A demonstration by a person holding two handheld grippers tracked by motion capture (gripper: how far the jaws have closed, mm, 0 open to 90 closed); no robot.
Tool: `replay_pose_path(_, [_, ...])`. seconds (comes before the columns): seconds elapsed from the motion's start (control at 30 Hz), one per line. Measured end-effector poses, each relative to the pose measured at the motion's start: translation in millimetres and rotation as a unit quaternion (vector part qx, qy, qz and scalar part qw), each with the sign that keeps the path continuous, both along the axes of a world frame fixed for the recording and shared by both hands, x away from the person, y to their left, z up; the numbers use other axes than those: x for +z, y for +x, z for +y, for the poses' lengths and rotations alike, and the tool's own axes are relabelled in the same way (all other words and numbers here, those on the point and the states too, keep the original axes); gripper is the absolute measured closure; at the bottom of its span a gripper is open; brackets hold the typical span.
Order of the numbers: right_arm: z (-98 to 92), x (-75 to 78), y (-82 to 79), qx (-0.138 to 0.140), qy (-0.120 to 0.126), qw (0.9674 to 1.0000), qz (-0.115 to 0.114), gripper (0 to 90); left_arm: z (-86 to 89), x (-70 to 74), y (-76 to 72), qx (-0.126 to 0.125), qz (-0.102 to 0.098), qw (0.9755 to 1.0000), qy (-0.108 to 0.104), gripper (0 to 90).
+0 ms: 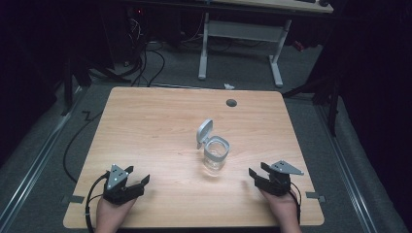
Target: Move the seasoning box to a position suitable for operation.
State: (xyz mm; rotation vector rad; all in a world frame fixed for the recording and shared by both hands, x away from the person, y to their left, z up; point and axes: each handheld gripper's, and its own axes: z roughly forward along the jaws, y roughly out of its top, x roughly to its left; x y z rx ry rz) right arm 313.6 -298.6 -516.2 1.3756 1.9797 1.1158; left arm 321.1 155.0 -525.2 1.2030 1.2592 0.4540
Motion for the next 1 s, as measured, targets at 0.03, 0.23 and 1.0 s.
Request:
replay_pose_path(0.03, [0.0, 0.0, 0.0, 0.000, 0.000, 1.0000, 0.000, 43.3, 0.0, 0.0, 0.0, 0.000, 0.000, 1.0000, 0.000, 29.3])
replay_pose_path(0.23, [4.7, -0.8, -3.9, -0.004, 0.007, 1.0000, -0.005, 50.3, 2.2, -2.2, 2.0, -0.010, 0.011, 0.9999, -0.004, 29.6])
replay_pose_path(1.0, [41.1, 11.2, 35.2, 0.033, -0.011, 0.9991, -0.022, 90.0, 0.5, -2.1, 1.4, -0.020, 0.014, 0.9995, -0.018, 29.8])
